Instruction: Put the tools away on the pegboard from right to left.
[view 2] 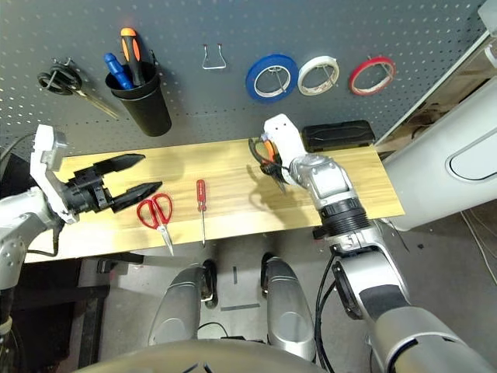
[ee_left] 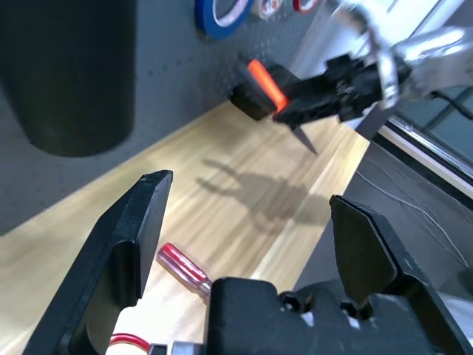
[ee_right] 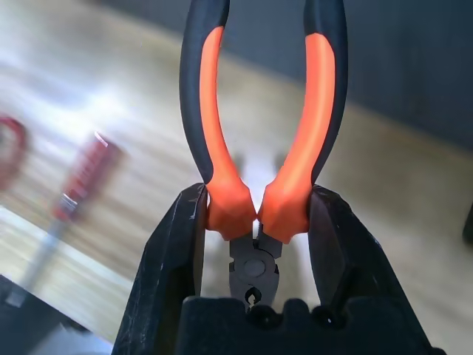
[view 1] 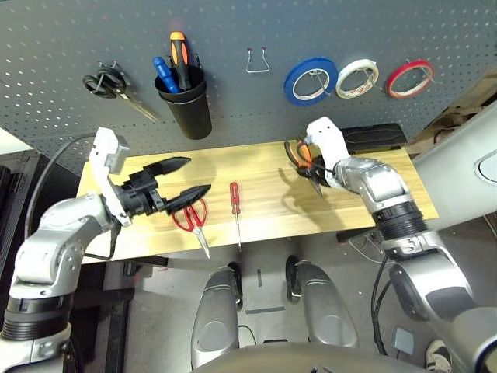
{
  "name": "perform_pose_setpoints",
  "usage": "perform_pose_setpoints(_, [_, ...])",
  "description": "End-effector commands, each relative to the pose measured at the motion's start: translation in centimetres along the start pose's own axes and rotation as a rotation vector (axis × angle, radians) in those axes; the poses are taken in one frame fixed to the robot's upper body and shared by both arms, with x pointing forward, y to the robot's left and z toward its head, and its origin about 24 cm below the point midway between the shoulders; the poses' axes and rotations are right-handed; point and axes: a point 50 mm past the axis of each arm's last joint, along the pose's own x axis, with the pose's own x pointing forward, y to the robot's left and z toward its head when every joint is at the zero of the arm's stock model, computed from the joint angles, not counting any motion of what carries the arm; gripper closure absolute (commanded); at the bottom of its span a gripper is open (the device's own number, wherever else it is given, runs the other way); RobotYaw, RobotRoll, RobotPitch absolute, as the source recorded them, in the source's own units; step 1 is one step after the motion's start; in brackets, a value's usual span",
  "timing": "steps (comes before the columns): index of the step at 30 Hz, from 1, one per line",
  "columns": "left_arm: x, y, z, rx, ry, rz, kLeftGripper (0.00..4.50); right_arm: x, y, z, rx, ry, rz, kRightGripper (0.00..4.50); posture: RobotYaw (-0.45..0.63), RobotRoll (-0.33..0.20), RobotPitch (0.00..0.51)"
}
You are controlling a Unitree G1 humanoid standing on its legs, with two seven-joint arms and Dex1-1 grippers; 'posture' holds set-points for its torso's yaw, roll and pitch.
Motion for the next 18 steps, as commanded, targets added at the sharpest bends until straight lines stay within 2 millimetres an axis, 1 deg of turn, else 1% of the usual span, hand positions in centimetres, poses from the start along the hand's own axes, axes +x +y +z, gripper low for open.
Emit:
perform_pose_setpoints(1, [-0.6,0.8,0.6,0.010,-0.019,0.015,0.00,-1.2,0.5,3.1,-0.023,-0.136,0.044,2.41,-0.02,0.000,0.084])
perform_pose_setpoints(5, [-1.0,1.4,1.1,0.017,-0.032,0.031,0.00,-1.9,1.2,6.7,-0.058,-0.280,0.089,2.41,-0.02,0.000,0.077])
perform_pose_setpoints(9, [-1.4,1.9,1.8,0.016,-0.062,0.057,0.00,-2.4,2.1,9.7,-0.078,-0.399,0.133,2.41,-0.01,0.000,0.076])
perform_pose_setpoints(11, [-1.7,2.2,2.1,0.019,-0.066,0.069,0.00,-2.6,2.7,11.4,-0.079,-0.495,0.169,2.41,-0.01,0.000,0.073])
perform_pose_setpoints(15, [-1.8,2.3,2.3,0.025,-0.059,0.074,0.00,-2.5,3.2,13.8,-0.102,-0.644,0.173,2.41,0.00,0.000,0.078])
perform_pose_setpoints(18, [-1.7,2.1,2.4,0.023,-0.062,0.072,0.00,-2.6,3.7,15.4,-0.182,-0.783,0.157,2.41,0.00,0.000,0.076])
